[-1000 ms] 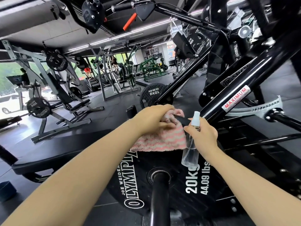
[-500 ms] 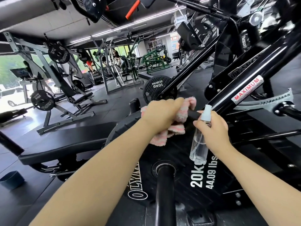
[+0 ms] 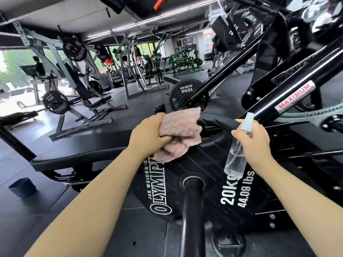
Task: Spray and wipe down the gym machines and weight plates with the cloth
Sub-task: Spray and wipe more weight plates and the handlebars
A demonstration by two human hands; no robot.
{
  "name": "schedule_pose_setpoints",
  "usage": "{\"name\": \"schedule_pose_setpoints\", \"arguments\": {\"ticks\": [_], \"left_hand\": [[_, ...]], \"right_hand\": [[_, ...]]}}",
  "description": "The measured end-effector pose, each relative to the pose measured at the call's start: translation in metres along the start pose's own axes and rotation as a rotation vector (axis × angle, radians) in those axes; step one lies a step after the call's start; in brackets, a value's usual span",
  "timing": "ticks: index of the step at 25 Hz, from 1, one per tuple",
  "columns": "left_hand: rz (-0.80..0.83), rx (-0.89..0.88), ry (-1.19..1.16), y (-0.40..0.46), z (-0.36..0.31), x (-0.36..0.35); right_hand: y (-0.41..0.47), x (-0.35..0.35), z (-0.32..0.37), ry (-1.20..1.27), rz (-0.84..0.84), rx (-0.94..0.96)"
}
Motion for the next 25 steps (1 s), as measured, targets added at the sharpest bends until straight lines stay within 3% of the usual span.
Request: {"name": "schedule_pose_setpoints", "arguments": {"ticks": [3, 8, 10, 13, 15, 18, 21, 25], "left_hand": [[0.013, 0.082, -0.105, -0.010, 0.021, 0.001], [0.024, 0.368, -0.320, -0.053, 0.064, 0.001], [0.002, 0.361, -0.332, -0.060, 0.065, -0.003], [-0.045, 0.215, -0.131, -0.037, 0.045, -0.008], [-0.059, 0.133, 0.066, -0.022, 0.021, -0.014], [-0.099, -0.011, 0.188, -0.007, -0.017, -0.022], [-0.136, -0.287, 0.295, 0.000, -0.046, -0.042], [-0.119, -0.578, 0.413, -0.012, -0.049, -0.081]], "right_hand": [[0.000, -0.001, -0.005, 0.028, 0.007, 0.001], [-0.005, 0.003, -0.013, 0.036, 0.007, -0.003], [-0.011, 0.007, -0.017, 0.071, -0.011, -0.032], [-0.025, 0.017, -0.022, 0.157, 0.019, -0.156], [-0.033, 0.023, -0.021, 0.040, -0.007, -0.178], [-0.027, 0.021, 0.015, -0.127, -0.041, 0.035], [0.000, 0.006, 0.065, -0.096, 0.074, 0.143], [0.024, -0.006, 0.081, 0.170, 0.204, -0.056]]}}
Point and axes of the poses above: each hand's wrist, its own y-axis towards the middle knuckle, its own x-axis out of the back of the hand, z = x × y, the point moved 1 cm from there along y, towards the middle knuckle, and after that the axes turned 15 degrees about -y, right-handed, at the moved point
